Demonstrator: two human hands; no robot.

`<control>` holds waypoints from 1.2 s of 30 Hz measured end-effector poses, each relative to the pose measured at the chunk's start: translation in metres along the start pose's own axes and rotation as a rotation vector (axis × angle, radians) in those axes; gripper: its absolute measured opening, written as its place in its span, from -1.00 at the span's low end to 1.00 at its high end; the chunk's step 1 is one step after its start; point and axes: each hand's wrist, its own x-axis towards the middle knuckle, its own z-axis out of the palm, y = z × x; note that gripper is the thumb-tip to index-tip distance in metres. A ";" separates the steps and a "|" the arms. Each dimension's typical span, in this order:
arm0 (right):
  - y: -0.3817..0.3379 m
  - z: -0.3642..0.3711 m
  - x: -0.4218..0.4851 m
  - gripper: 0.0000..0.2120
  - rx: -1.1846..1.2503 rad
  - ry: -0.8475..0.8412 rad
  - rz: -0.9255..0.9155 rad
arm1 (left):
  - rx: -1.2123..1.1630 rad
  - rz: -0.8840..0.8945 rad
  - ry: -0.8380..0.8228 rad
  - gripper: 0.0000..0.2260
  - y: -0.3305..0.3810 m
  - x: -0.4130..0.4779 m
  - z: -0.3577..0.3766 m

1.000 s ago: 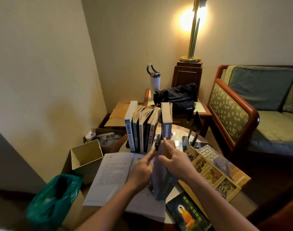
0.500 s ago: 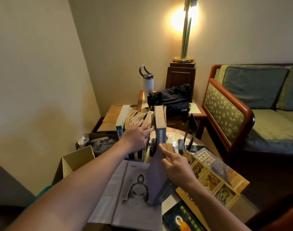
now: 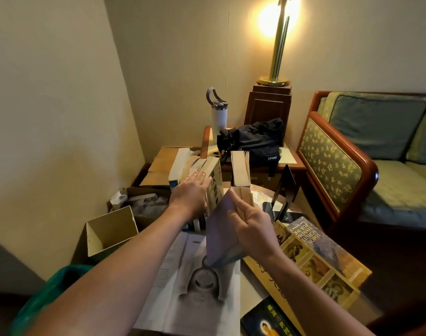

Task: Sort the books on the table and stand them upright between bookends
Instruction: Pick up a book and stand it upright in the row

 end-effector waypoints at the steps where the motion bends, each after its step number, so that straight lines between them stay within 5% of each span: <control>1: -0.002 0.003 0.002 -0.53 -0.001 0.013 -0.007 | 0.002 -0.006 0.008 -0.35 -0.001 0.000 0.001; 36: -0.019 0.017 0.037 -0.53 -0.316 0.164 -0.183 | -0.009 0.103 0.074 -0.38 -0.015 0.002 0.010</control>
